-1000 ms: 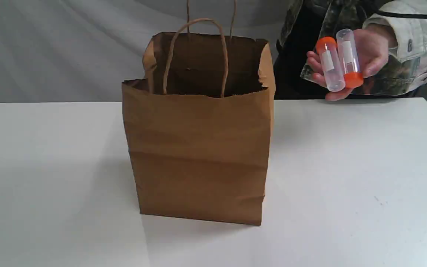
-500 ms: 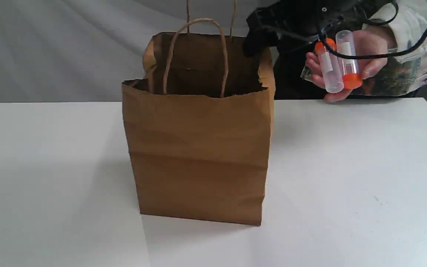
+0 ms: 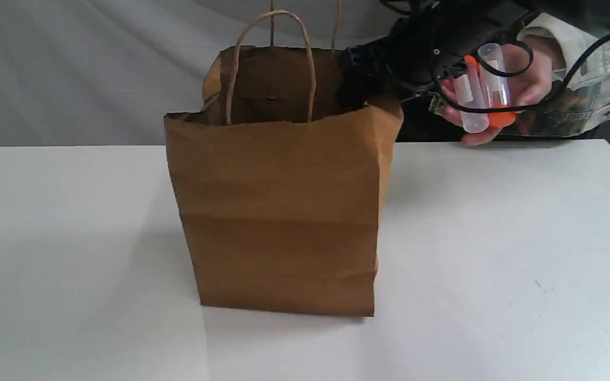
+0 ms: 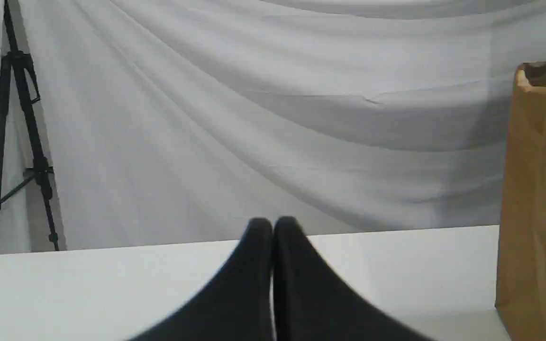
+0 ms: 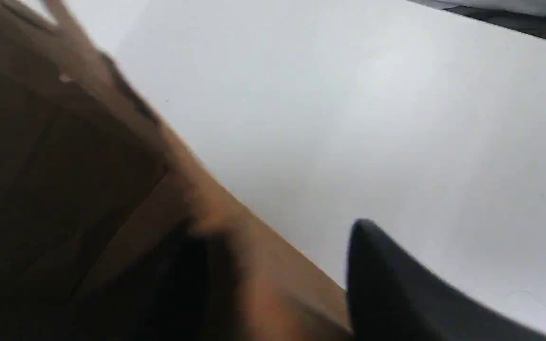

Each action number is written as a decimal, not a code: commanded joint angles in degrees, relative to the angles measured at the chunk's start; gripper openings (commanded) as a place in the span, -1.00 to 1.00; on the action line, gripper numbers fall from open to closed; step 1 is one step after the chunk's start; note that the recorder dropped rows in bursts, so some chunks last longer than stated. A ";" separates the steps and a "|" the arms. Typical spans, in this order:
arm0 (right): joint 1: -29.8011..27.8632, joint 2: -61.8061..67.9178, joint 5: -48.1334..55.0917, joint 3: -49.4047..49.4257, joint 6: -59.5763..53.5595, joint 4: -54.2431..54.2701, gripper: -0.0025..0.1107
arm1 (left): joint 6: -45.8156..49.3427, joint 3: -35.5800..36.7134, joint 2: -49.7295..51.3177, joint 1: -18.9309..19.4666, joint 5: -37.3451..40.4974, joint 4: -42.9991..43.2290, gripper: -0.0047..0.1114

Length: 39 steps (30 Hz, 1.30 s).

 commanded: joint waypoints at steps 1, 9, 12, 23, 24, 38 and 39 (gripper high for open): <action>0.02 -0.18 1.04 -0.41 -0.83 0.64 -0.73 | -0.46 0.24 -0.16 0.12 -0.37 -0.54 -0.92; 0.02 -0.18 4.10 -0.41 -4.32 0.64 -0.96 | -9.54 0.24 -0.16 0.12 -1.88 -2.51 -0.92; 0.02 -0.18 4.10 -0.41 -4.32 0.64 -0.96 | -14.53 0.24 -0.16 0.12 -1.33 -2.74 -0.92; 0.13 -0.18 3.99 -0.41 -4.32 0.68 -0.96 | -18.55 0.24 -0.16 0.12 -5.19 -5.40 -0.92; 0.13 -0.18 3.99 -0.41 -4.32 0.68 -0.96 | -19.77 0.24 -0.16 0.12 -5.98 -5.61 -0.92; 0.13 -0.18 3.99 -0.41 -4.32 0.68 -0.96 | -38.06 -1.22 -0.16 0.12 -53.52 9.36 -0.92; 0.13 -0.18 3.99 -0.41 -4.32 0.68 -0.96 | -38.06 -3.32 -0.16 0.12 -52.03 10.28 -0.92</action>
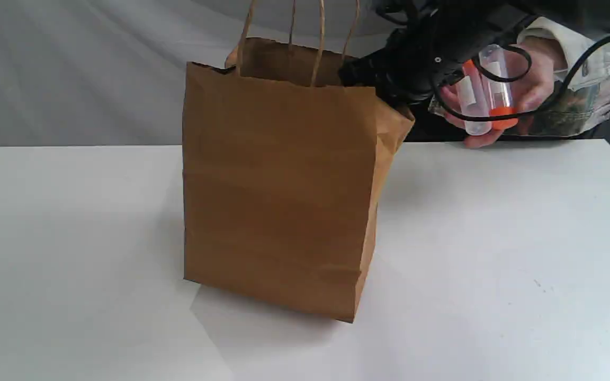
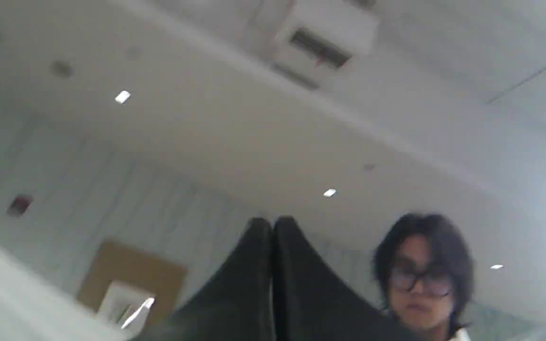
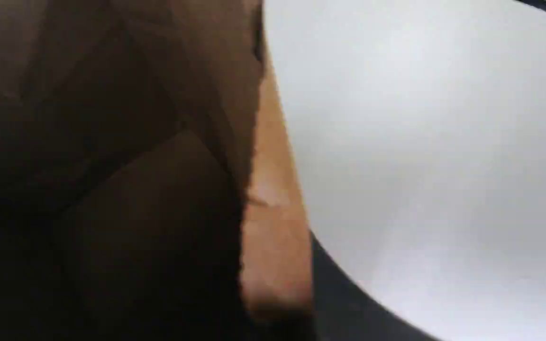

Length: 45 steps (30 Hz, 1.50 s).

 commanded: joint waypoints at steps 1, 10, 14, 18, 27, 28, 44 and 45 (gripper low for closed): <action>0.13 -0.27 0.62 -0.41 -0.43 0.15 -0.96 | -1.29 -5.27 0.00 0.12 -1.85 5.51 -0.92; 0.13 1.27 2.13 -0.31 -0.43 0.72 -0.96 | -15.06 -23.96 19.48 0.12 3.90 23.39 -0.75; 0.13 3.04 3.97 -0.31 -0.56 0.65 -0.96 | -30.29 -34.19 34.18 0.12 2.06 44.18 -0.56; 0.13 3.15 3.55 -0.31 -3.45 1.43 -0.96 | -44.86 -44.14 46.94 0.12 0.43 57.86 -0.38; 1.07 3.27 4.44 -0.31 -7.66 7.44 -0.96 | -50.67 -57.93 70.24 -3.72 0.27 70.04 -0.34; 1.47 3.27 4.75 -0.31 -8.73 7.44 -0.96 | -53.16 -59.02 71.84 -5.03 1.43 73.60 -0.34; 6.29 3.27 5.29 -0.31 -10.57 5.59 -0.96 | -65.97 -66.93 85.31 -16.08 0.63 90.14 0.28; 6.29 3.27 5.29 -0.31 -10.57 5.06 -0.96 | -65.87 -66.93 85.31 -16.08 -0.02 90.14 0.28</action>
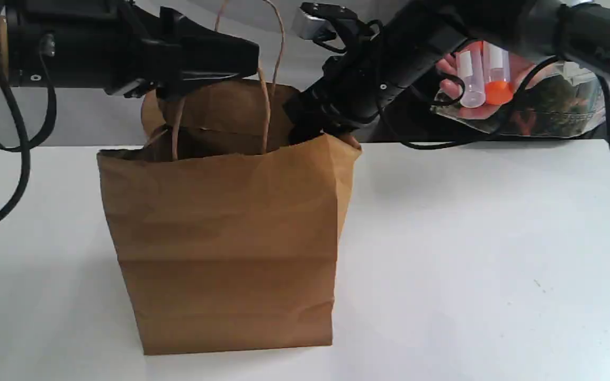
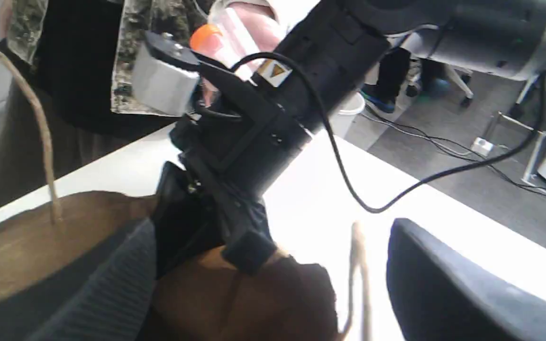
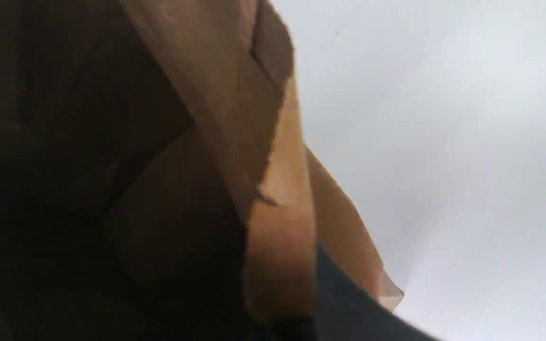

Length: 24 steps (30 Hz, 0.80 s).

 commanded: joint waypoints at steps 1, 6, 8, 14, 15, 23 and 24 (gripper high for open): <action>0.21 0.57 1.56 0.35 -0.45 -2.92 -0.96 | 0.61 -0.29 -0.07 -0.31 -2.17 -0.33 0.28; 0.21 0.57 1.46 0.35 0.79 -4.63 -0.96 | -3.27 3.14 0.24 -0.31 -0.86 -0.33 0.05; 0.21 0.57 1.34 0.35 0.89 -4.63 -0.96 | -4.64 4.80 0.24 -0.31 1.09 -0.33 -0.20; 0.21 0.57 2.07 0.35 5.08 -4.72 -0.96 | -7.06 4.05 0.24 -0.31 0.08 -0.33 -0.92; 0.21 0.57 2.97 0.35 6.05 -4.72 -0.96 | -9.60 3.16 0.24 -0.31 0.06 -0.33 -0.92; 0.21 0.57 6.19 0.35 15.73 -12.76 -0.96 | -20.34 -9.48 0.74 -0.31 -4.15 -0.33 -0.92; 0.21 0.57 6.19 0.35 18.64 -15.14 -0.96 | -20.34 -12.02 1.38 -0.38 -4.46 -0.33 -0.92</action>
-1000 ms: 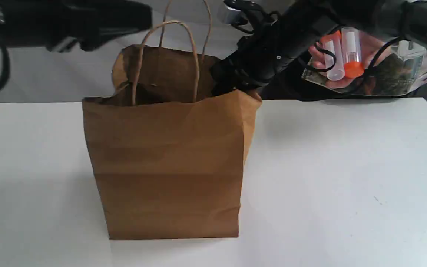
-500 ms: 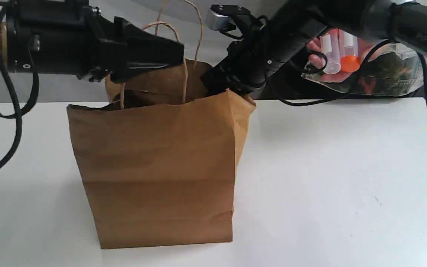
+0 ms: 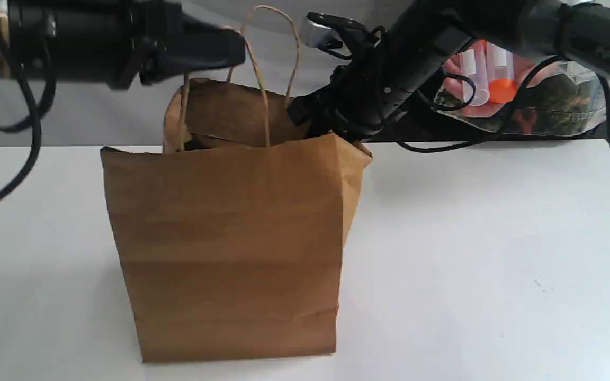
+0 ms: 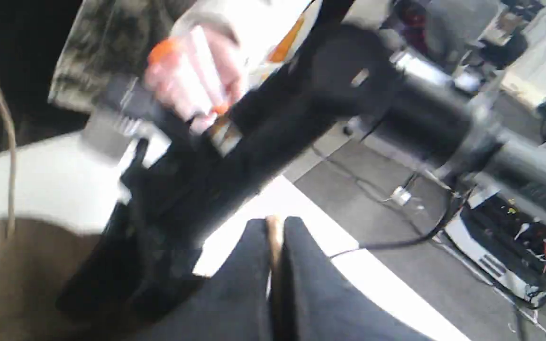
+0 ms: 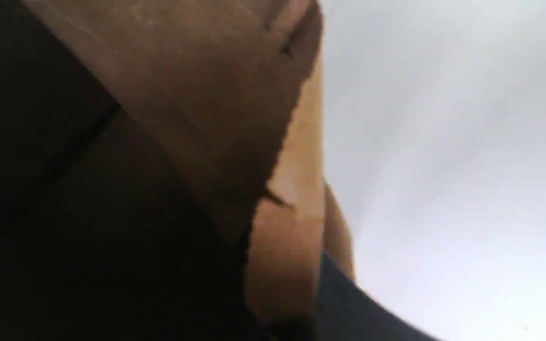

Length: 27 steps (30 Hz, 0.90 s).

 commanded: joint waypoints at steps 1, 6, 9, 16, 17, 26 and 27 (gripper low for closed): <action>0.18 0.45 2.17 0.35 8.37 -10.33 -0.96 | -1.69 -6.63 1.00 -0.24 -1.10 -1.35 -0.92; 0.08 -0.74 2.17 0.35 10.97 -13.26 -0.96 | -1.69 -13.15 5.39 -0.58 -0.46 -1.35 -0.92; 0.08 -0.84 2.17 0.35 10.35 -14.10 -0.96 | -1.58 -13.84 8.03 -0.58 -1.29 -1.35 -0.92; 0.08 -0.84 2.17 0.35 10.35 -16.74 -0.96 | -1.58 -13.96 10.70 -0.58 -0.36 -1.35 -0.92; 0.08 -0.84 2.17 0.35 10.35 -16.73 -0.96 | -1.58 -14.07 10.70 -0.58 -0.29 -1.35 -0.92; 0.08 -0.84 2.17 0.35 10.35 -16.73 -0.96 | -1.70 -16.09 10.60 -0.58 -1.41 -1.35 -0.92; 0.08 -0.84 2.17 0.35 10.35 -16.73 -0.96 | -1.70 -16.09 10.60 -0.58 -1.41 -1.35 -0.92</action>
